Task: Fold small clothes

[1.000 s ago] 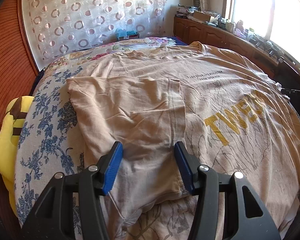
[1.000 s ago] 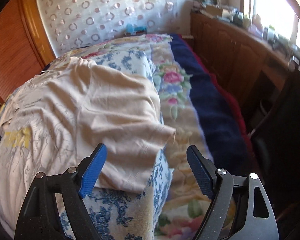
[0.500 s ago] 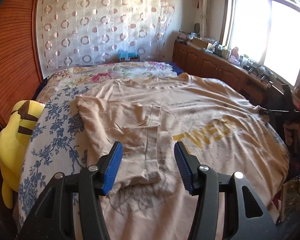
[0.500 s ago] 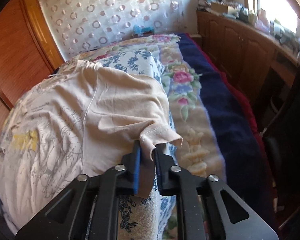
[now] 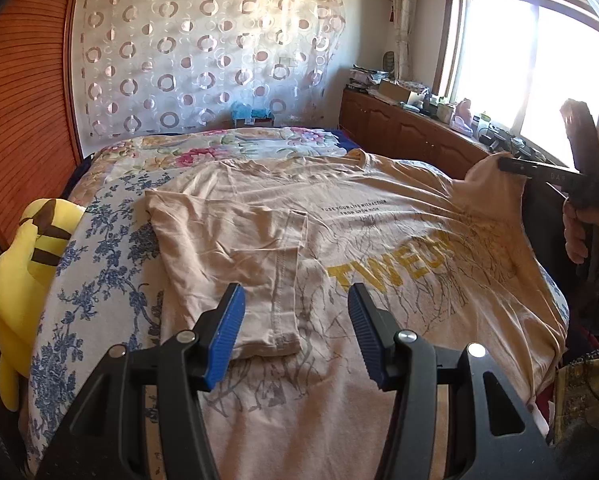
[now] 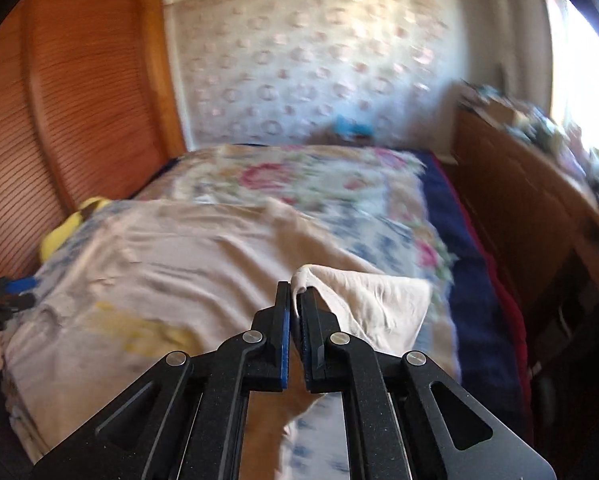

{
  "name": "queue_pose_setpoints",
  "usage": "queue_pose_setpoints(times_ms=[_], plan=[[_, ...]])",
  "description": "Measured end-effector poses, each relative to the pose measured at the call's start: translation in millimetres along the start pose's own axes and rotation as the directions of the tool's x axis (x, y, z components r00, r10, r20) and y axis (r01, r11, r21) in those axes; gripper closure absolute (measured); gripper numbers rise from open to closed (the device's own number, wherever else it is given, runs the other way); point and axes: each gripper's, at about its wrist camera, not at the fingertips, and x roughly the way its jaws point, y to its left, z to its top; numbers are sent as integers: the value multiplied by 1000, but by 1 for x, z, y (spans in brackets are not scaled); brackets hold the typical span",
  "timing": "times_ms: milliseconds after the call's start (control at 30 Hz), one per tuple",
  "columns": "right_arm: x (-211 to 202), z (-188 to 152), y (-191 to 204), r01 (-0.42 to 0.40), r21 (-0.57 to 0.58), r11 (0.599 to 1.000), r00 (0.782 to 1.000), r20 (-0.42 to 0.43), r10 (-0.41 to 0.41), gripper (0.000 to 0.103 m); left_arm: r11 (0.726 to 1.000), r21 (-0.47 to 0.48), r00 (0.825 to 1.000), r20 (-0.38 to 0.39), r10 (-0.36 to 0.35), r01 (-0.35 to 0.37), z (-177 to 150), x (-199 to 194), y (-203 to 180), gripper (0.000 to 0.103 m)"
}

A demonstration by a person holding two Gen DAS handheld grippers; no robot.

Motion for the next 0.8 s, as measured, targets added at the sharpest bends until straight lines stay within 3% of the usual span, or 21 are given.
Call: queue_pose_setpoints(times_ms=[33,67,100,133,200,500,633,800], plan=[[0,0,0,0,0,1000,1000,0,0,100,1000,2,1000,1,-2,2,0,0,-2,50],[11,0,30,-44,-65,997,998,-44,41,98,1000,4,1000,2,-5,5,0,-1,-3,50],[18,-2,42,-47,-98,994,997,-69,40,86,1000,5,1000,3,-9,9,-1,-1,-4,50],[23,-6,52,-48,-124,991,995,-87,37,65,1000,6,1000,3,-11,11,-1,-2,-5,50],[29,-15,56,-66,-139,988,993,-108,51,56,1000,14,1000,4,-11,11,-2,-2,-8,50],[45,-45,-6,80,-12,997,977,-196,-81,56,1000,22,1000,4,-22,22,-6,1,-17,50],[61,-52,-28,86,73,994,970,-233,-67,56,999,28,1000,-3,-24,24,-7,3,-20,50],[79,-50,-34,97,99,990,965,-252,-69,56,999,25,1000,-5,-21,21,-8,3,-20,50]])
